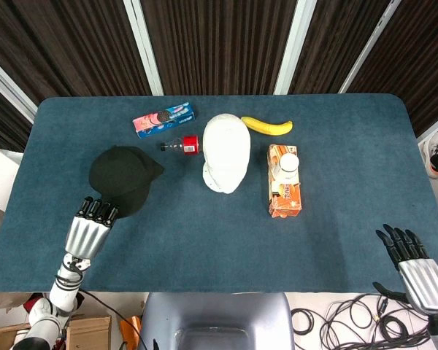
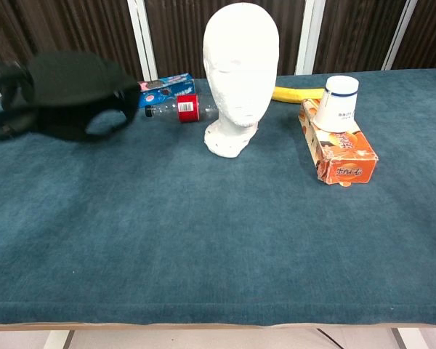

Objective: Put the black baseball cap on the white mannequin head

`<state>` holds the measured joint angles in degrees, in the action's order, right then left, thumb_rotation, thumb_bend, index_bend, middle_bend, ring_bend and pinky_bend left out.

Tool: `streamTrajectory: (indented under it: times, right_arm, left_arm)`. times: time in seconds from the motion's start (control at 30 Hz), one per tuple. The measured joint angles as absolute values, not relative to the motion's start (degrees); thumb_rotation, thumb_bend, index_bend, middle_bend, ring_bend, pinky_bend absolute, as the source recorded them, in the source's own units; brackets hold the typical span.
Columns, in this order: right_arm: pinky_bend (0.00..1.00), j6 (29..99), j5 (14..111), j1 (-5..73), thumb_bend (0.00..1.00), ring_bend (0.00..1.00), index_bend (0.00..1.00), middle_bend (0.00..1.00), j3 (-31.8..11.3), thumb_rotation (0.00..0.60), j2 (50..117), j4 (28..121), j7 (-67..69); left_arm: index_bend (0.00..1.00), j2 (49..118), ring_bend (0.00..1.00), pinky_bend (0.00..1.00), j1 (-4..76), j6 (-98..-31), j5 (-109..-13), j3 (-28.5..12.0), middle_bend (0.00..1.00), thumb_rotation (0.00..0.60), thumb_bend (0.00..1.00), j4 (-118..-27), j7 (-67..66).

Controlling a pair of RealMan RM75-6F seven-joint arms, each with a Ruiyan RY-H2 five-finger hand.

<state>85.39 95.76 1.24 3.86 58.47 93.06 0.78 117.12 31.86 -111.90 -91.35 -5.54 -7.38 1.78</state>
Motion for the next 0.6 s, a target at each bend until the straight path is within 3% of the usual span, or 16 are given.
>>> streamTrajectory:
  times: [0.33,0.6]
  right_arm:
    - [0.0,84.6,95.3,1.6,0.08,0.0,0.0,0.0,3.7,0.6,58.7,93.4,-0.1]
    - [0.0,84.2,94.4,1.8,0.08,0.0,0.0,0.0,3.4,0.6,58.5,93.4,0.5]
  left_arm:
    - [0.73,110.9,0.61,0.57,41.7,-113.5,-89.3,-7.8,0.76,0.6,0.63,-9.7,-1.7]
    - [0.73,108.5,0.61,0.57,51.6,-108.5,-89.0,-8.7,0.76,0.6,0.63,-13.0,-7.5]
